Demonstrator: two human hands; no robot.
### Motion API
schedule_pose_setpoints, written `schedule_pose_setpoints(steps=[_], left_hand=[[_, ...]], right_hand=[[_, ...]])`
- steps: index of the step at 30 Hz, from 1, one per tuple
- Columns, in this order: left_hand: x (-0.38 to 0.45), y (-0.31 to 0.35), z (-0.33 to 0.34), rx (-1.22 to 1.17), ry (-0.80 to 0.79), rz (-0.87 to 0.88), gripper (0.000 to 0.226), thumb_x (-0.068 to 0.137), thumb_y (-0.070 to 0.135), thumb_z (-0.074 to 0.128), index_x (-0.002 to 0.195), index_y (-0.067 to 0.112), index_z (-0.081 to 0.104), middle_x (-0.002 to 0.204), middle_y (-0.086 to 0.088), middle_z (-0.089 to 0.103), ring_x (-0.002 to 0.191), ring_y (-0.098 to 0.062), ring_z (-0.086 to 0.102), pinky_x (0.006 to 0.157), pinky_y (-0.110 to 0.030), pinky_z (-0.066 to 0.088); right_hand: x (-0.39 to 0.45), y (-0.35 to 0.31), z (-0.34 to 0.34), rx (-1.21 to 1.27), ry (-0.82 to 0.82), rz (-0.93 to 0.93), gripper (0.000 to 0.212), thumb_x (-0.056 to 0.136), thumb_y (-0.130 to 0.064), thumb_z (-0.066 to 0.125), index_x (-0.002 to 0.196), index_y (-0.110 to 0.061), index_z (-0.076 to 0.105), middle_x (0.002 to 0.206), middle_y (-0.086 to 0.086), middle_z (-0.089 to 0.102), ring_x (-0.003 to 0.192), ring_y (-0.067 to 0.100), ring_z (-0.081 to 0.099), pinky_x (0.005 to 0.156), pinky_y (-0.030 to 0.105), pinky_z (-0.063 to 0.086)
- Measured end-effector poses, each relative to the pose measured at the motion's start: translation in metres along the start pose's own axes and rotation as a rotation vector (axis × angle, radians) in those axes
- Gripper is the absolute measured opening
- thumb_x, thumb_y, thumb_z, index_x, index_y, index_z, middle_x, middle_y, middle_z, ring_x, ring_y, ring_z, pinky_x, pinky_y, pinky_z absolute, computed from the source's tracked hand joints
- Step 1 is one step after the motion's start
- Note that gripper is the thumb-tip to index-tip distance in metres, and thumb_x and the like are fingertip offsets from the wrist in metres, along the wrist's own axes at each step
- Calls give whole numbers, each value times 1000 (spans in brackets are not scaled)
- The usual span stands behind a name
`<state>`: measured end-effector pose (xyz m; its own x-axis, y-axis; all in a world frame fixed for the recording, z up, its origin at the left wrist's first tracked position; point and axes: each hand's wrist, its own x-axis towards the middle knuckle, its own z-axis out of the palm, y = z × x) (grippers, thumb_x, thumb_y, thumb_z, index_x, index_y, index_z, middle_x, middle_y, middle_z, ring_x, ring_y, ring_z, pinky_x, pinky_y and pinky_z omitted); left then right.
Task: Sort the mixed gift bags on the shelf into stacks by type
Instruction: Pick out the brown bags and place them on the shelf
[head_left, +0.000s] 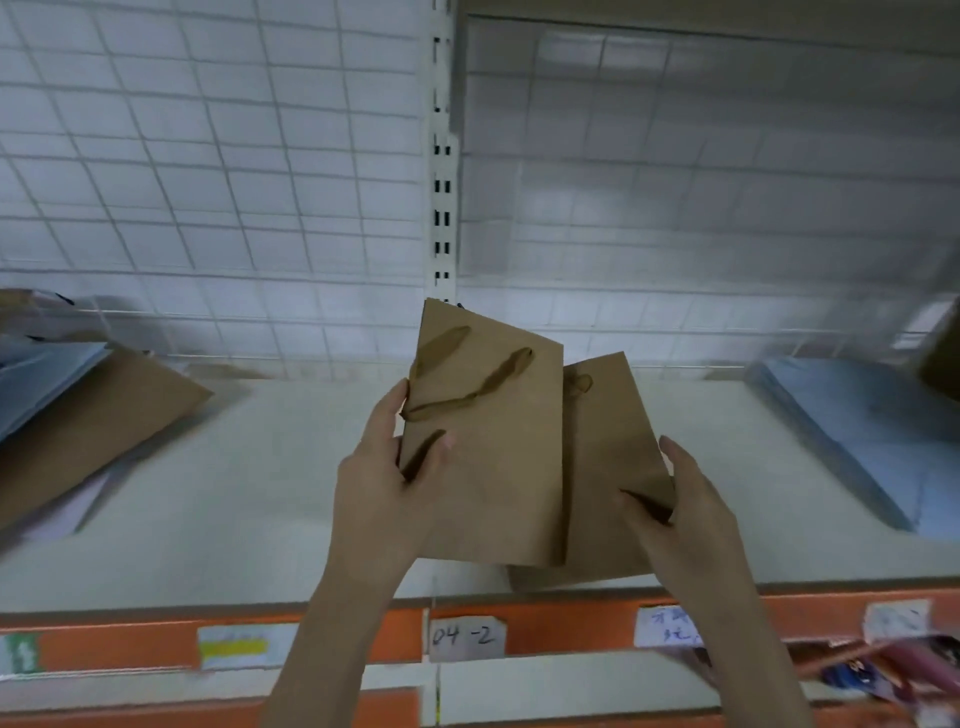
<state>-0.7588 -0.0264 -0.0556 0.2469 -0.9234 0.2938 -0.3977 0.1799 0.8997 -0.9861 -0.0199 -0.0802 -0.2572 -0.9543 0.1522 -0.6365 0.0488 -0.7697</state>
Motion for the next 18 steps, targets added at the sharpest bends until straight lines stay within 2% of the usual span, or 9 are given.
schedule_pose_setpoints(steps=[2,4,7,10,12,15,18], left_hand=[[1,5,9,10,-2,5,51,86,28,61,134,29,42,69,6,61,66,13,56,58,-2,41],[5,9,14,11,-1,14,51,87,27,61,134,28,42,70,4,61,66,11,56,59,-2,41],[9,10,22,6,19,-11,48,88,25,60,133,28,43,70,4,58,61,-4,55,56,1,38],[9,13,36,-10,22,-29,47,88,23,59,132,26,44,72,10,56,63,3,54,54,4,36],[9,15,48,-17,15,-33,47,88,23,60,132,27,44,73,14,55,63,8,54,54,4,36],[10,21,72,-17,14,-42,48,88,24,60,134,26,44,75,15,56,68,7,50,55,3,36],[7,29,100,3,32,-44,48,88,23,60,134,24,44,71,13,55,63,8,51,55,3,35]], right_hand=[[5,12,-7,-14,2,35,66,88,-23,60,145,-25,26,129,9,47,103,19,47,88,31,40],[10,19,-11,-24,17,30,65,87,-22,61,143,-23,29,121,9,48,98,18,47,84,29,41],[15,26,-18,-46,33,17,62,86,-18,63,140,-23,33,105,0,43,91,17,47,77,24,37],[22,36,-28,-47,36,9,63,85,-19,63,139,-25,33,102,-1,41,83,12,43,74,23,36],[28,46,-35,-56,39,3,62,85,-19,64,139,-25,34,104,-1,41,82,10,42,71,18,36],[43,62,-51,-98,41,11,59,85,-21,64,138,-22,36,113,4,46,82,9,40,59,8,31],[65,84,-73,-139,39,25,56,86,-24,62,137,-20,38,120,8,47,86,11,41,67,13,35]])
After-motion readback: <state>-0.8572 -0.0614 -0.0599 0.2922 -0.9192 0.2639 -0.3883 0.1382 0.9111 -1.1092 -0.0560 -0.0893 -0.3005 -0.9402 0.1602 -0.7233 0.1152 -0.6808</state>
